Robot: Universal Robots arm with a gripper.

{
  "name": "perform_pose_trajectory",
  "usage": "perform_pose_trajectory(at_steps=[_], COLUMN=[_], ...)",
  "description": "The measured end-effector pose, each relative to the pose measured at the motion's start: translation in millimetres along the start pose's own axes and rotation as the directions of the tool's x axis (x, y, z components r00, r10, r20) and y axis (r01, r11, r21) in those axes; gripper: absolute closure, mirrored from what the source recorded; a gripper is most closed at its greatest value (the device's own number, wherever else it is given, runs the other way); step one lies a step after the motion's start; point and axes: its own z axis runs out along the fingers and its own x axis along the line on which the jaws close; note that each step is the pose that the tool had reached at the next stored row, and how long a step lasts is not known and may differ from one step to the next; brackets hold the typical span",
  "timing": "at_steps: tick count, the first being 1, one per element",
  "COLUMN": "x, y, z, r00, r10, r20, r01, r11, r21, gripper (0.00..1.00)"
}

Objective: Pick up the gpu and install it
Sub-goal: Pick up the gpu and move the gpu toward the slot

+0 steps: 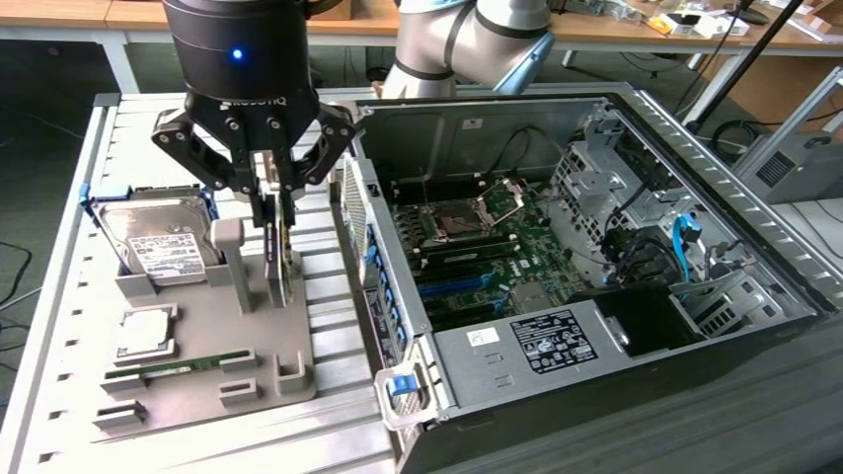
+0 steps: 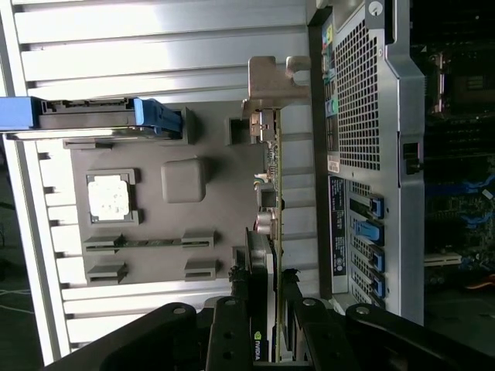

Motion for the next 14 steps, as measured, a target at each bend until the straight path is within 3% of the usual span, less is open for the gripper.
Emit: perform_pose_trajectory(at_steps=[14], x=[-0.1], y=[-0.2], z=[-2.9], r00=[1.0000], r10=[0.000], r20=[0.0000], r01=[0.000], r11=[1.0000], r21=[0.0000], gripper=[0.73])
